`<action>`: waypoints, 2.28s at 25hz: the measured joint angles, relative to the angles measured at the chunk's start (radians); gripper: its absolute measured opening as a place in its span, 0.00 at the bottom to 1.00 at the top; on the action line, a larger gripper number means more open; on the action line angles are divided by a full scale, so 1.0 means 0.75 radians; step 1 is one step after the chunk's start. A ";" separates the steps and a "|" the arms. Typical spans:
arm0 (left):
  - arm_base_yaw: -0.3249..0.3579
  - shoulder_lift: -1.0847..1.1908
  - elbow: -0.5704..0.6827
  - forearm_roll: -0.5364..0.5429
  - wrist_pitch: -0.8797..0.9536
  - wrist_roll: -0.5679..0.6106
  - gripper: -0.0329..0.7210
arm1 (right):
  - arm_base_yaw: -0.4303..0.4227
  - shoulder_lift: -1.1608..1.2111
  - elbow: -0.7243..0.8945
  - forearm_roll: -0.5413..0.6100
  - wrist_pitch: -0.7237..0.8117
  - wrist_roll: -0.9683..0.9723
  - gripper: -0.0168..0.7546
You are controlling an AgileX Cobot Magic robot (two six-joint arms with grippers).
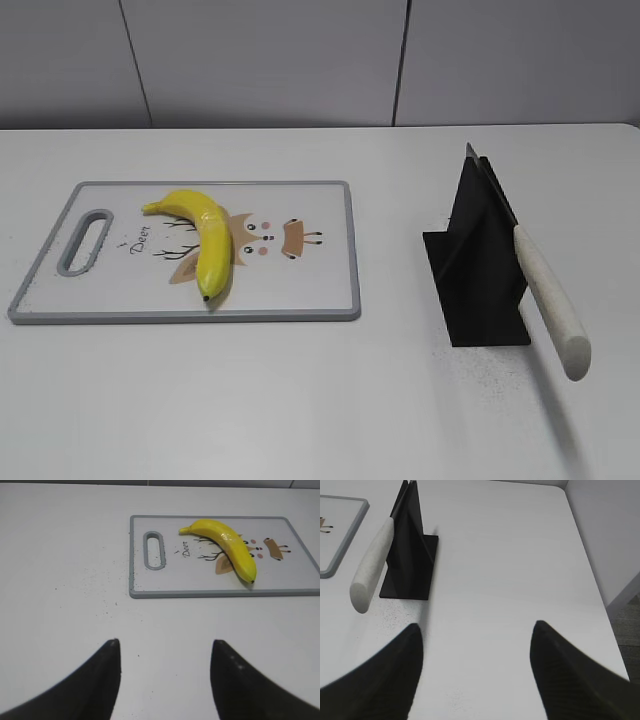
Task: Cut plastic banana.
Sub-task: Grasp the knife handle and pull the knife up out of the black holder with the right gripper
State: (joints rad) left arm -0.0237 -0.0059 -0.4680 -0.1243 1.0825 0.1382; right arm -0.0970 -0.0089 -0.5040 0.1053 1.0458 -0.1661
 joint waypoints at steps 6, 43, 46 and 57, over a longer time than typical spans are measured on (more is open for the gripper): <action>0.000 0.000 0.000 0.000 0.000 0.000 0.79 | 0.000 0.000 0.000 0.000 0.000 0.000 0.68; 0.000 0.000 0.000 0.000 0.000 -0.001 0.79 | 0.000 0.099 -0.068 0.000 0.087 0.000 0.68; 0.000 0.000 0.000 0.000 0.000 -0.001 0.79 | 0.002 0.254 -0.148 0.006 0.190 0.006 0.68; 0.000 0.000 0.000 0.000 0.000 -0.001 0.79 | 0.136 0.701 -0.389 0.055 0.224 0.119 0.68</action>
State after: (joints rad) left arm -0.0237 -0.0059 -0.4680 -0.1243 1.0825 0.1373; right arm 0.0049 0.5169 -0.7958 0.1466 1.2135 -0.0767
